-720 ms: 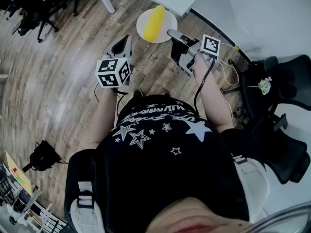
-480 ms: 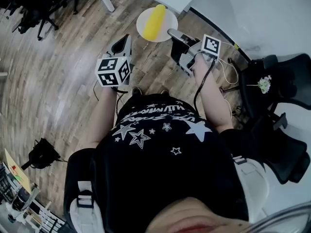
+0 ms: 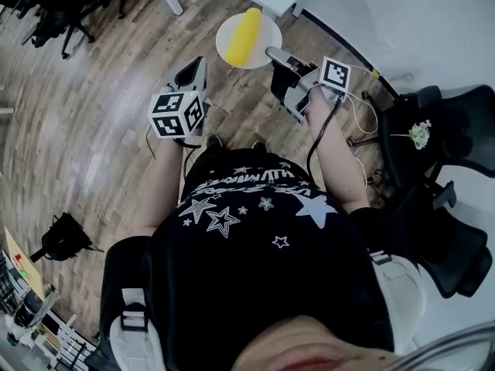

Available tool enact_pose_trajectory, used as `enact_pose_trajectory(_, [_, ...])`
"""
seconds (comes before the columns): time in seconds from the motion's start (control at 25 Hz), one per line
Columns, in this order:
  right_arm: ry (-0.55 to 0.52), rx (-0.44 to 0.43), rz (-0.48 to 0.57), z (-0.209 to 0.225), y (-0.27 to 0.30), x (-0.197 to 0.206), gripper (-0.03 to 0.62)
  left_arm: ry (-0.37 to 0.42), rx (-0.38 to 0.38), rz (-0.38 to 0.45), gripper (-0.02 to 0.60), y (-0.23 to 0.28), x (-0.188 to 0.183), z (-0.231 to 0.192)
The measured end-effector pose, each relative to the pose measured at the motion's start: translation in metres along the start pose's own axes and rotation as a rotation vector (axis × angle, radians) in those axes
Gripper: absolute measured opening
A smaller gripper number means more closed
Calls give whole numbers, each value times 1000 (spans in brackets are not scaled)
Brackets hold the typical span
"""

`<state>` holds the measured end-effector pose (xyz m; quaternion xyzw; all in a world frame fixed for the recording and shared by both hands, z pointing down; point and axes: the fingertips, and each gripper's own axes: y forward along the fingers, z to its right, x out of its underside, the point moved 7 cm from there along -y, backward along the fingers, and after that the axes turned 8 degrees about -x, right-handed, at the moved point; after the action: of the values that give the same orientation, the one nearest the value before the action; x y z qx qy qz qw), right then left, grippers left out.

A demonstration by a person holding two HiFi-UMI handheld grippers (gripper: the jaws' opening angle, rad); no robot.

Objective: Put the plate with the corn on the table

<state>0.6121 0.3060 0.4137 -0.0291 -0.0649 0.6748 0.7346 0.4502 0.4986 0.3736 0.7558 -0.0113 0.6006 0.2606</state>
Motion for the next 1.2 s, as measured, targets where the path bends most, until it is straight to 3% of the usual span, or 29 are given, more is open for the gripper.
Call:
enact_pose_trajectory(0.32, [9, -32, -45, 0, -18, -9, 41, -37, -27, -15, 5, -4, 16, 23])
enact_pose_trajectory(0.56, [12, -9, -62, 10, -12, -20, 43, -37, -29, -34, 5, 13, 16, 12])
enact_pose_trajectory(0.84, [5, -15, -28, 20, 25, -52, 43, -37, 3, -26, 5, 67, -6, -24])
enact_pose_trajectory(1.2, [-30, -14, 23, 26, 120, -108, 44, -28, 62, -10, 5, 152, -60, -100])
